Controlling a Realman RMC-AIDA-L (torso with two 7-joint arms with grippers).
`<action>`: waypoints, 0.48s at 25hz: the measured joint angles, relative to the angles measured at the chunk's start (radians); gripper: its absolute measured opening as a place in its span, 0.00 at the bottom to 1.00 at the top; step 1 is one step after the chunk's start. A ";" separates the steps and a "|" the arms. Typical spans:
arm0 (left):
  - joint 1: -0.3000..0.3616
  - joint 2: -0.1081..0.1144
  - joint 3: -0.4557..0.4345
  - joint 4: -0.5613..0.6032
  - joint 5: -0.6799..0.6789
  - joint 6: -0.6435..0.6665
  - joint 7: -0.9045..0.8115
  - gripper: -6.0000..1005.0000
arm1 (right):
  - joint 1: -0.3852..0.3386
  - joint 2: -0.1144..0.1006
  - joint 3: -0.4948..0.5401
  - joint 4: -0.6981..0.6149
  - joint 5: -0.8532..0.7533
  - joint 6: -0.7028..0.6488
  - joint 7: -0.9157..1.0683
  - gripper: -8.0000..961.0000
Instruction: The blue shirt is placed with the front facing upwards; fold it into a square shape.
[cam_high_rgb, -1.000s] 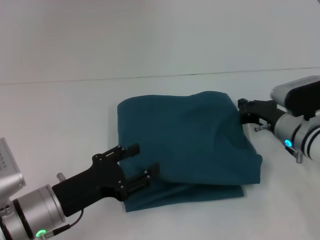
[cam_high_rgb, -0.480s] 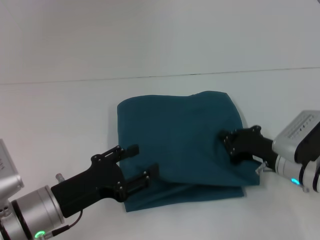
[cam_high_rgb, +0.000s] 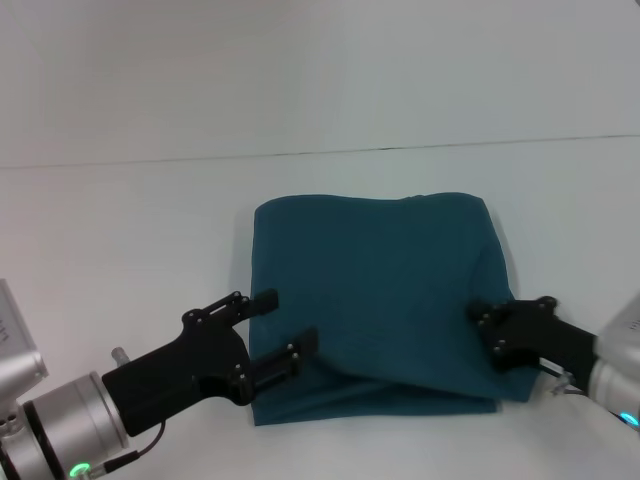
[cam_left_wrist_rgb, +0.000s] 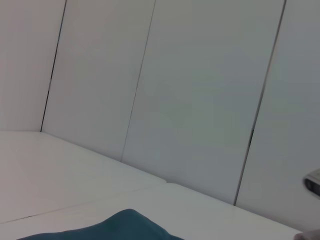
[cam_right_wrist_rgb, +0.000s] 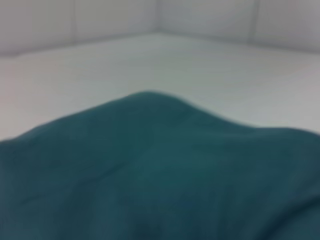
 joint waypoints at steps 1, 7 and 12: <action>-0.001 0.000 0.000 0.000 0.000 0.000 0.000 0.72 | -0.013 0.002 0.017 -0.003 0.023 -0.022 -0.012 0.01; -0.007 0.000 0.001 0.004 0.000 -0.001 -0.001 0.72 | -0.043 0.006 0.058 0.024 0.205 -0.175 -0.055 0.01; -0.003 0.001 0.000 -0.001 0.000 0.001 -0.001 0.72 | -0.012 0.005 0.017 0.121 0.188 -0.281 -0.121 0.01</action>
